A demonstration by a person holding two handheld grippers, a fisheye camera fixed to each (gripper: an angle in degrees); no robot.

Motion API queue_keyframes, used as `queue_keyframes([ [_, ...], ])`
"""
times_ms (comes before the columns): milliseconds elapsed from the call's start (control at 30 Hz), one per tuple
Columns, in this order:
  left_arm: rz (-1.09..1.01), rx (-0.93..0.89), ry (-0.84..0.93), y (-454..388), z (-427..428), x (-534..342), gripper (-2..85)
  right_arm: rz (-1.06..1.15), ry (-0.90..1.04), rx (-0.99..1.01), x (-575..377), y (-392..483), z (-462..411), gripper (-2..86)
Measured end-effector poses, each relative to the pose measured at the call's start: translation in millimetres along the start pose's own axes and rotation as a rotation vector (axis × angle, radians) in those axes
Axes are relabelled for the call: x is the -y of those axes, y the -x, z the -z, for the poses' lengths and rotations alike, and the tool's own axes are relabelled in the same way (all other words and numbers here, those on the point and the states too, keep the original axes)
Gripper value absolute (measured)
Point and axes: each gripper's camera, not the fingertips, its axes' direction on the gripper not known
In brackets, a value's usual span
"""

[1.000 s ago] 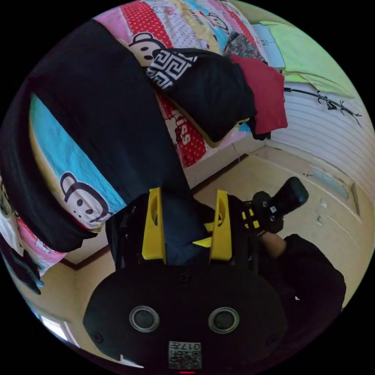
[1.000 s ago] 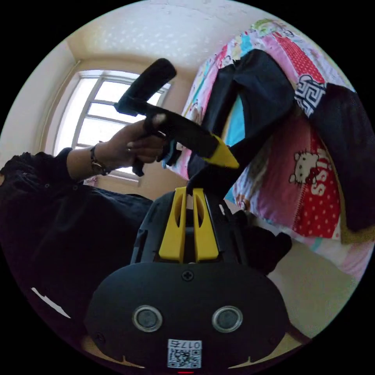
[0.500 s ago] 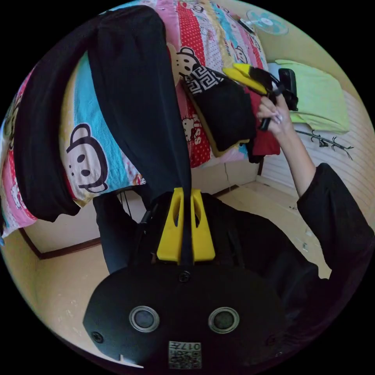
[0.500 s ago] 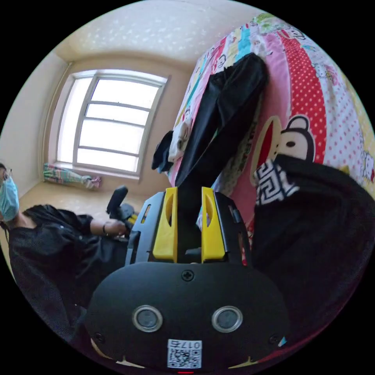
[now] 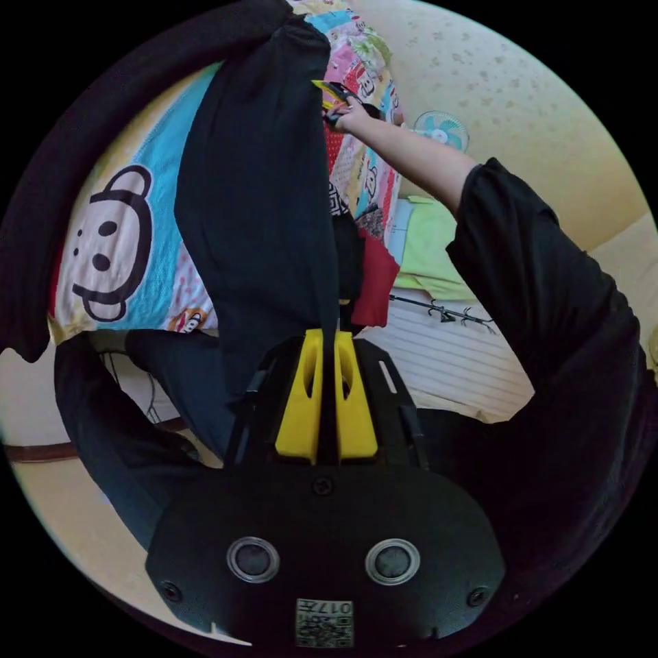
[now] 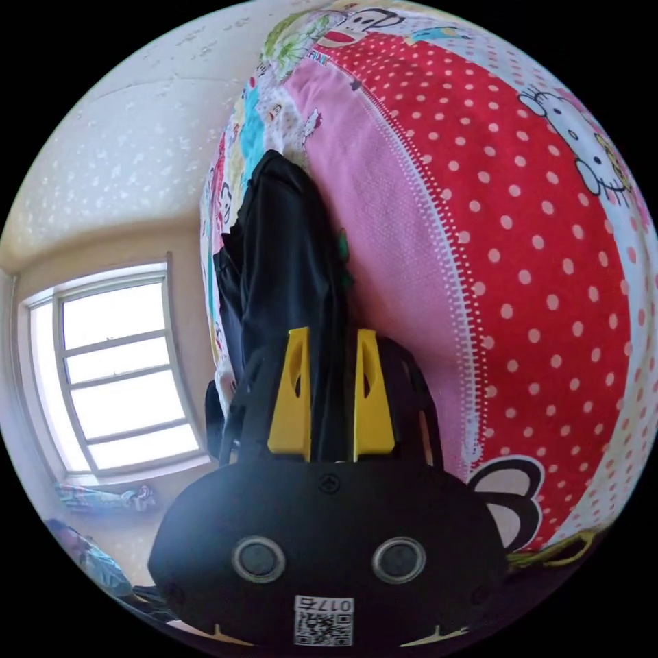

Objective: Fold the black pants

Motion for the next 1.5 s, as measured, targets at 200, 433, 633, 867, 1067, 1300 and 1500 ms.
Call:
queue_keyframes([
  [200, 0.014, -0.252, -0.211, 60.4, 107.6, -35.8, 0.1, 0.262, -0.108, 0.327, -7.6, 67.0, -42.6, 3.2],
  [433, 0.011, -0.244, -0.345, 123.2, 206.5, -59.5, 0.6, 0.42, 0.044, 0.273, -10.7, 182.8, -196.9, 2.7],
  [633, 0.132, 0.011, -0.276, 203.6, 257.6, -51.1, 2.7, 0.459, 0.198, 0.167, -51.2, 197.7, -304.4, 2.6],
  [867, 0.14, 0.242, -0.203, 222.4, 305.3, -51.0, 7.0, 0.679, 0.459, -0.178, -188.4, 169.7, -273.5, 4.9],
  [1067, -0.01, 0.174, -0.194, 210.7, 334.2, 20.9, 8.4, 0.432, 0.364, -0.157, -334.3, 83.3, -222.9, 6.9],
  [1300, -0.094, 0.327, 0.044, 180.3, 295.2, 87.1, 9.6, 0.305, 0.405, -0.111, -451.1, 59.4, -273.5, 9.7],
  [1500, -0.071, 0.341, 0.109, 177.4, 280.9, 94.2, 9.7, 0.205, 0.229, -0.069, -466.6, 56.9, -260.6, 10.8],
])
